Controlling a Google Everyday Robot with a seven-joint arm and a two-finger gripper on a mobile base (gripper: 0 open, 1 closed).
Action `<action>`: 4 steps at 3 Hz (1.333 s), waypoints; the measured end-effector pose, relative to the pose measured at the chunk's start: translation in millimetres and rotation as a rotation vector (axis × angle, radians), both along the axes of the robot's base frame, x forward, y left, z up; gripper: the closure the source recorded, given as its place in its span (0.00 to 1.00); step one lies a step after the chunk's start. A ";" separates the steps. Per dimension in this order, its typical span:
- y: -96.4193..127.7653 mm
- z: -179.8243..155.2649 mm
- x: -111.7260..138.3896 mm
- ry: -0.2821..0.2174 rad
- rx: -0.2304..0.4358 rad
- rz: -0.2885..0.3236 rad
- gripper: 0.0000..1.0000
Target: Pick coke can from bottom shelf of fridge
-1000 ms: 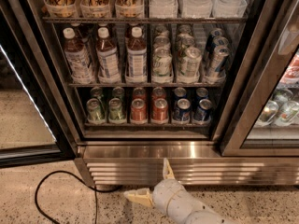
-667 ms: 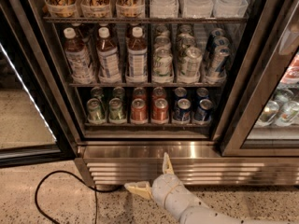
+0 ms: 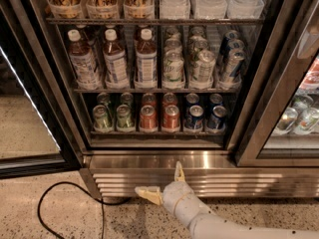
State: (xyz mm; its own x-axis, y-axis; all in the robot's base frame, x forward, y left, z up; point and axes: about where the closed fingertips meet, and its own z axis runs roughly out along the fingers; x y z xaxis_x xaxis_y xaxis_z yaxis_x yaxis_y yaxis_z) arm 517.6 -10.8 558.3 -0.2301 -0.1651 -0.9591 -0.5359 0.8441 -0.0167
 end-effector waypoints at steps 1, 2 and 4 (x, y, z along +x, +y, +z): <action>1.0 -1.7 0.2 0.000 0.004 0.001 0.00; 2.1 -10.8 4.8 -0.019 0.045 -0.013 0.00; 11.6 6.8 51.9 -0.247 0.082 -0.089 0.00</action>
Offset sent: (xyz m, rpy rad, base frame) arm 0.0116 0.0008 -0.0286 0.1159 -0.0514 -0.0411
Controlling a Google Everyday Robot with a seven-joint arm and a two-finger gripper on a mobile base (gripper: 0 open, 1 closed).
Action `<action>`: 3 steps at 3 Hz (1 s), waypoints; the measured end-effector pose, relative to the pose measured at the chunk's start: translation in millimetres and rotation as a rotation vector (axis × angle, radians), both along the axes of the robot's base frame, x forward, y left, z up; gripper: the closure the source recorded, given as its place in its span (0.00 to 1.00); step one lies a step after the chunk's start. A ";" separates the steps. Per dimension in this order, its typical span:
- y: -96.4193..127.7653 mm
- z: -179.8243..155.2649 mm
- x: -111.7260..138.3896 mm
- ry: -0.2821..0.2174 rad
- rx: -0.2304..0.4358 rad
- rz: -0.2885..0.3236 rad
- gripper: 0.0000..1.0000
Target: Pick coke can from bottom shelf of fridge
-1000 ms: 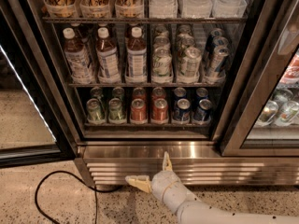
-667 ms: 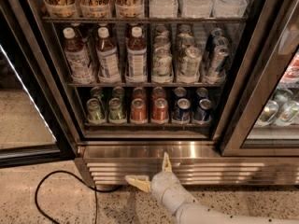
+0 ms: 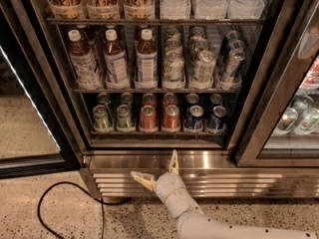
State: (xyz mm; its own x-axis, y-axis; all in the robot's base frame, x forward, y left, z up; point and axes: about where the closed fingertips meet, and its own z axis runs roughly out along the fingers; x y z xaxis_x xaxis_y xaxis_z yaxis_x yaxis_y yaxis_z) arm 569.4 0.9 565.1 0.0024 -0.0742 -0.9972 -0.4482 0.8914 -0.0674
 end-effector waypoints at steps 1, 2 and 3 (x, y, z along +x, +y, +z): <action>5.1 9.3 13.1 -0.053 -0.047 -0.050 0.19; 5.0 7.1 21.5 -0.050 -0.053 -0.104 0.25; 8.5 3.1 28.8 -0.040 -0.026 -0.158 0.11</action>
Offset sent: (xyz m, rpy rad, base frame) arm 0.0295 0.0037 0.0027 -0.0625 -0.0435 -0.1695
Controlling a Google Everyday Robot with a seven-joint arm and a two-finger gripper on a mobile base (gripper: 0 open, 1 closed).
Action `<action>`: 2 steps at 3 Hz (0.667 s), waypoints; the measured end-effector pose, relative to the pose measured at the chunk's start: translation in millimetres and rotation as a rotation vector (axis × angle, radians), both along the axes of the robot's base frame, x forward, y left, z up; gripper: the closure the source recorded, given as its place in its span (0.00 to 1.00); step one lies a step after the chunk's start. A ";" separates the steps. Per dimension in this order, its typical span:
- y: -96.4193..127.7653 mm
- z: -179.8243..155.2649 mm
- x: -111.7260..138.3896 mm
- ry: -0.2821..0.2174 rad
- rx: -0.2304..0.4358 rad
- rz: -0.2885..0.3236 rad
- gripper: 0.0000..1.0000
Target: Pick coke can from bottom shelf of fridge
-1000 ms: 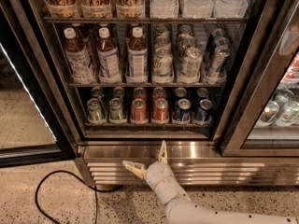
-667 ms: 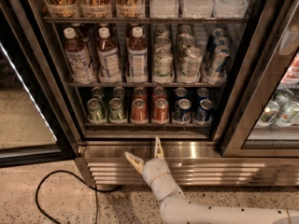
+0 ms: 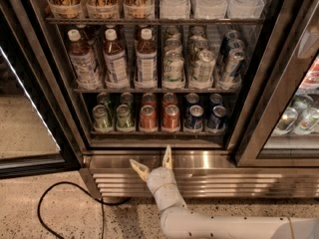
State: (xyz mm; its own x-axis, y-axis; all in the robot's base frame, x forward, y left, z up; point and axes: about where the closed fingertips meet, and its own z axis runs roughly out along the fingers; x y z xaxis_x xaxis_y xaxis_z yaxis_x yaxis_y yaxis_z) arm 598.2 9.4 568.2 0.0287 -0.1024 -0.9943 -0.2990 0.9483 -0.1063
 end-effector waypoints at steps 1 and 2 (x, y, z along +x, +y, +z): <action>-1.2 4.2 14.1 -0.045 0.038 -0.066 0.12; -1.7 10.8 27.5 -0.094 0.037 -0.114 0.14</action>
Offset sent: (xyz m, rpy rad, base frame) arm 0.0410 -0.0026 0.0163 0.0350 -0.1490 -0.1696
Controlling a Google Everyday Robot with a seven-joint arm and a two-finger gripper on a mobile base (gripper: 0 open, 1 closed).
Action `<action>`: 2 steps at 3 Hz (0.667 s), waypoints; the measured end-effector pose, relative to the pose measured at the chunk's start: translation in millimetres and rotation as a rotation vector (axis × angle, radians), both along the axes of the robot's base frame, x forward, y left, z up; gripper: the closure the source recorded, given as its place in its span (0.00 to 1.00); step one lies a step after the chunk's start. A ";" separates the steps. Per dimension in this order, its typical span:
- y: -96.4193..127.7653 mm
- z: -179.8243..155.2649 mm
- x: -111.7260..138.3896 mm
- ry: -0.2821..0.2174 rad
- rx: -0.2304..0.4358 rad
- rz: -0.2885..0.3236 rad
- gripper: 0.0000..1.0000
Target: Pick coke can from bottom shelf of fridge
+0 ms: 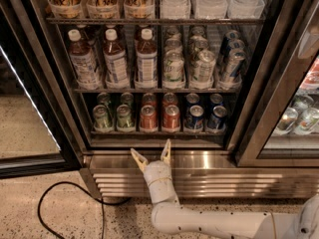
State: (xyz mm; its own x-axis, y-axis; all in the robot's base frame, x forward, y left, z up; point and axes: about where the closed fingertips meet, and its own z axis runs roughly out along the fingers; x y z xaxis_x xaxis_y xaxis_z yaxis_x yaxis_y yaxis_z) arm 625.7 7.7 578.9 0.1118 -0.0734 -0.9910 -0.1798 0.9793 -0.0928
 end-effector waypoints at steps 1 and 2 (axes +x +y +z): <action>-0.2 10.6 9.9 -0.043 -0.026 -0.041 0.16; -1.5 17.6 18.8 -0.055 -0.048 -0.075 0.24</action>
Offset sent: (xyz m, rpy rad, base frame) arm 0.0273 -0.0036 0.0231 -0.0743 -0.0637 -0.1147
